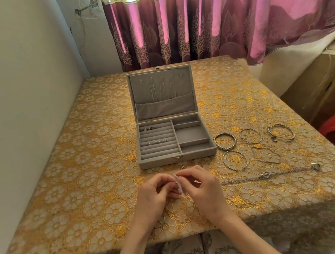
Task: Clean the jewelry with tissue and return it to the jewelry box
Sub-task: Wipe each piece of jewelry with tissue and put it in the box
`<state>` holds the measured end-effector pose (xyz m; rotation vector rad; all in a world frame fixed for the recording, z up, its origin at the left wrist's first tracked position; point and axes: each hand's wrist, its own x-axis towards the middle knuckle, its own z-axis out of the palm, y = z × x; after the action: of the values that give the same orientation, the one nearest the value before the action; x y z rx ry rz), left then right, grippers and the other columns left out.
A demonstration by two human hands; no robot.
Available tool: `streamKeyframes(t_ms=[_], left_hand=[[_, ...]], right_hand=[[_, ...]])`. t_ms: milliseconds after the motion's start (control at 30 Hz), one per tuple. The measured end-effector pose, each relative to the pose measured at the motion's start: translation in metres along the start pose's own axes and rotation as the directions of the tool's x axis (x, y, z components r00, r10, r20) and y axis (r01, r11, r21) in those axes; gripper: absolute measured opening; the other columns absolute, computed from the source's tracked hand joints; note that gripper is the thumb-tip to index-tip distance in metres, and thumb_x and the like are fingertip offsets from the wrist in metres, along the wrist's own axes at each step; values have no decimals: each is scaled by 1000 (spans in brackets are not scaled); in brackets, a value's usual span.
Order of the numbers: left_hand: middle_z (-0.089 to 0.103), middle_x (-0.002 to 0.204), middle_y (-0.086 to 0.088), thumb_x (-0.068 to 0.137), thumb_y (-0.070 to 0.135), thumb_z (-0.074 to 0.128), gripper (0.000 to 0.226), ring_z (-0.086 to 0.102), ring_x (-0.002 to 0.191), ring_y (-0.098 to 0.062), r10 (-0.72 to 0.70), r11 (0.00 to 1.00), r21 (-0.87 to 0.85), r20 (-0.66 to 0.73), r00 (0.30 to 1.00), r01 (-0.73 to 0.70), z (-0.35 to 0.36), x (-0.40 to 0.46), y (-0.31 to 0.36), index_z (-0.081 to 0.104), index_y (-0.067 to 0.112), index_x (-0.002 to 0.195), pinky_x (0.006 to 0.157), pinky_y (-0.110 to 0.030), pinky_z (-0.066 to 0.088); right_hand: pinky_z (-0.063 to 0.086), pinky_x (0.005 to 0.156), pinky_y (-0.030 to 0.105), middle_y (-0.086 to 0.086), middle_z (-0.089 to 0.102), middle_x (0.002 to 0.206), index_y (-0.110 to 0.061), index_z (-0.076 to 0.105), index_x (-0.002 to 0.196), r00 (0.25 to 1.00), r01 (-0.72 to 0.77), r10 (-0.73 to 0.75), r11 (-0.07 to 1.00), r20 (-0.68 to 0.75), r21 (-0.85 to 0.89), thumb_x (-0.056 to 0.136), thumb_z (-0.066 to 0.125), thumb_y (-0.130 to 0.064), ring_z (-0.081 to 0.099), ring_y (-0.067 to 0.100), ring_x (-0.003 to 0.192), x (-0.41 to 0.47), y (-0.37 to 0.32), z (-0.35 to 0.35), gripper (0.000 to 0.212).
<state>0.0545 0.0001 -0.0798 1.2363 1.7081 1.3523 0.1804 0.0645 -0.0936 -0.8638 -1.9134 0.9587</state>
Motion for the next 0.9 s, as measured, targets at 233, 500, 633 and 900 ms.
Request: streamKeyframes(t_ms=[233,500,633,900], left_hand=[[69,77,-4,86,-3,57,18,69,68,-12,-12,1000,23,-22,1000,13,2,-1,0,65,13,81,64,-20,55],[68,80,-8,87,-2,57,11,70,69,-16,-31,999,-40,-56,998,29,1,0,-3,64,6,85,62,-22,56],[69,78,0,86,-3,57,23,69,71,-11,16,999,43,-12,1000,-15,2,0,-3,66,17,79,66,-24,57],[69,80,-2,87,-4,55,22,69,77,-13,-10,1000,-28,-24,1000,9,1,1,-4,65,13,80,66,-20,55]], right_hand=[[47,65,16,-7,65,78,-18,71,83,994,-106,105,994,26,15,80,70,-16,58,6,78,-8,5,2,4],[43,61,12,-11,59,73,-29,60,75,994,-98,99,994,38,-43,81,68,-13,55,8,75,-8,3,4,19],[46,63,17,-8,63,75,-24,65,78,987,-150,150,989,52,-7,80,69,-16,57,8,72,-7,2,2,9],[41,60,14,-8,53,72,-22,57,78,996,-81,83,990,16,-119,82,67,-17,50,4,66,-9,-3,11,12]])
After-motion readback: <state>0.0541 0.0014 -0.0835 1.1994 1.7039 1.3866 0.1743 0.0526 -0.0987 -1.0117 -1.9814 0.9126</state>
